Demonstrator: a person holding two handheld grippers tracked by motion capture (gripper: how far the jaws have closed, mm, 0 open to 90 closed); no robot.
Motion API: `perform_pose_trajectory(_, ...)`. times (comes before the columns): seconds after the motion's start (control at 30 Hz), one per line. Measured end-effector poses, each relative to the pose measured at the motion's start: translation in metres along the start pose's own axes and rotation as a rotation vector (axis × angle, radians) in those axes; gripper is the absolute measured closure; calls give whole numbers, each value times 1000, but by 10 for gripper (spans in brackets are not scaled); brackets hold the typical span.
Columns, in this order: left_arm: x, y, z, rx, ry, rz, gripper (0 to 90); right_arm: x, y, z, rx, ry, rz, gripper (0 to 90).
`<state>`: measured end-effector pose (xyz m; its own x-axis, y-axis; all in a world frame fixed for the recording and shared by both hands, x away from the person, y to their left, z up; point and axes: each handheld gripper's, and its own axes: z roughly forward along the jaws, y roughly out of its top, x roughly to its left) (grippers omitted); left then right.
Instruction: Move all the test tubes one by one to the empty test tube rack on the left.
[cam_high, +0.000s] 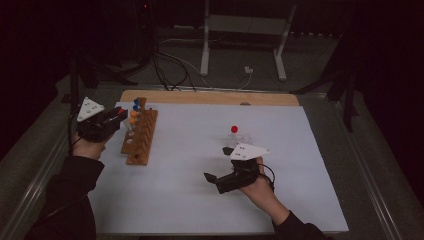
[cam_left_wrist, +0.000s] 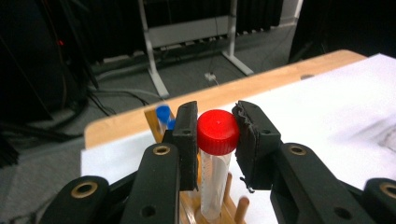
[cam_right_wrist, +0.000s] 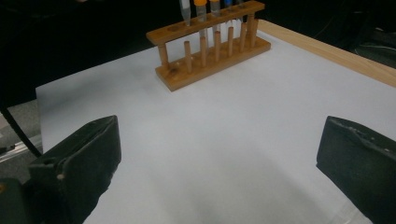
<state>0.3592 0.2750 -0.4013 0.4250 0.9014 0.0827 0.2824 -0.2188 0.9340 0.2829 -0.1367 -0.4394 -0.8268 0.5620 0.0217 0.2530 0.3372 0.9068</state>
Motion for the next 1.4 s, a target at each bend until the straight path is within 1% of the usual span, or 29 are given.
perform_pose_trajectory(0.03, 0, -2, 1, 7, 2, 3, 719, 0, 0, 0, -3, 3, 1, 0)
perform_pose_trajectory(0.07, 1, -4, 3, 11, -7, -8, 719, -1, 0, 0, -3, 1, 1, 0)
perform_pose_trajectory(0.1, 1, -6, 4, 14, -3, -12, 719, -1, 0, -1, -2, 0, 1, 0)
perform_pose_trajectory(0.17, 0, -9, 7, 27, -12, -20, 719, -1, 0, -1, -6, 2, 6, 0)
perform_pose_trajectory(0.37, -5, -20, 16, 69, -3, 5, 718, -1, 0, 0, 4, 3, 4, 0)
perform_pose_trajectory(0.53, -3, -27, 20, 96, -5, -11, 717, -2, -1, 0, 8, 9, 10, 0)
perform_pose_trajectory(0.7, -4, -33, 24, 124, 1, -1, 718, -2, 0, 0, 8, 10, 11, 0)
perform_pose_trajectory(0.77, -5, -34, 26, 133, 0, -5, 717, -3, 0, 0, 7, 9, 13, 0)
perform_pose_trajectory(0.8, -5, -35, 27, 146, 3, -1, 717, -3, 0, 0, 8, 9, 14, 0)
perform_pose_trajectory(0.83, -5, -36, 27, 139, 3, -8, 716, -3, 0, 0, 7, 9, 14, 0)
perform_pose_trajectory(0.93, -5, -36, 27, 141, 6, -11, 716, -3, 0, -1, 6, 9, 13, 0)
perform_pose_trajectory(1.07, -6, -35, 26, 149, 6, -2, 707, -3, 1, -2, 1, 9, 12, 0)
perform_pose_trajectory(1.1, -6, -35, 26, 151, -3, -6, 684, -3, 1, -3, -1, 9, 12, 0)
perform_pose_trajectory(1.13, -7, -34, 25, 156, -2, 0, 654, -4, 2, -4, -4, 8, 12, 0)
perform_pose_trajectory(1.17, -9, -34, 24, 163, 7, 9, 606, -4, 2, -5, -7, 4, 10, 0)
perform_pose_trajectory(1.2, -10, -33, 22, 164, -2, 3, 559, -5, 3, -5, -7, 2, 9, 0)
perform_pose_trajectory(1.23, -11, -33, 21, 158, -19, -10, 507, -6, 3, -6, -5, -2, 9, 0)
perform_pose_trajectory(1.27, -13, -33, 18, 148, -13, -11, 457, -7, 3, -6, -4, -8, 10, 0)
perform_pose_trajectory(1.33, -16, -33, 14, 128, -34, -22, 375, -8, 3, -7, -2, -10, 14, 0)
perform_pose_trajectory(1.37, -18, -33, 11, 121, -32, -27, 322, -9, 4, -7, -2, -13, 13, 0)
perform_pose_trajectory(1.4, -19, -33, 9, 114, -47, -37, 275, -10, 4, -8, -4, -18, 13, 0)
